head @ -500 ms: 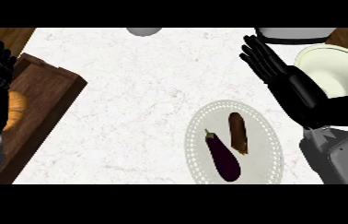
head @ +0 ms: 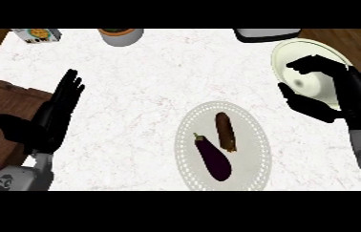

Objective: Pick the sweet potato from the placemat and place it in the bowl

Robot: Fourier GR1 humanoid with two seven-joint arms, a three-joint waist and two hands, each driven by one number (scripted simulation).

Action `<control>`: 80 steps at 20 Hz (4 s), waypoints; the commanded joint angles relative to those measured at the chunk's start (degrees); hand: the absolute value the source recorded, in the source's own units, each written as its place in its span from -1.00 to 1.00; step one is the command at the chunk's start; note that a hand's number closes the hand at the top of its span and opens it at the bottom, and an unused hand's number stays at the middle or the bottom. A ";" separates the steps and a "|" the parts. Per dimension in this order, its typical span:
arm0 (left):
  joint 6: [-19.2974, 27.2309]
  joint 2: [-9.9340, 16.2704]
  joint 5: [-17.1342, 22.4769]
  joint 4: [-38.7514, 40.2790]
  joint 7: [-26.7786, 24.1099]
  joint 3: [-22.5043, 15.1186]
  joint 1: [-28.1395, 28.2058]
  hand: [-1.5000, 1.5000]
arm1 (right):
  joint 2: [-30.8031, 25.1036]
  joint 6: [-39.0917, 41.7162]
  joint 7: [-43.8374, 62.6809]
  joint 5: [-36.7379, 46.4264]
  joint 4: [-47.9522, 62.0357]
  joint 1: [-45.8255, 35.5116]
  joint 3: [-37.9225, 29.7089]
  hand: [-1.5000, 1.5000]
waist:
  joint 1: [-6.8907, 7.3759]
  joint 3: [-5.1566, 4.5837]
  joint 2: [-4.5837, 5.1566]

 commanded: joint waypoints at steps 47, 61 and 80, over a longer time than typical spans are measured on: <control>-5.46 -10.45 1.60 -0.24 3.26 -9.28 -2.34 0.00 | 39.63 32.28 70.34 72.36 20.02 2.16 11.68 -1.00 | 8.91 1.02 1.43; -7.10 -9.85 1.54 0.53 3.56 -7.40 -2.47 0.00 | 39.66 28.88 70.36 74.37 24.09 1.40 10.50 -1.00 | 8.90 1.04 1.48; -9.25 -10.50 1.38 -0.02 5.43 -5.30 -3.23 0.00 | 39.66 20.37 65.62 76.20 31.98 0.28 12.07 1.00 | 8.99 1.10 1.55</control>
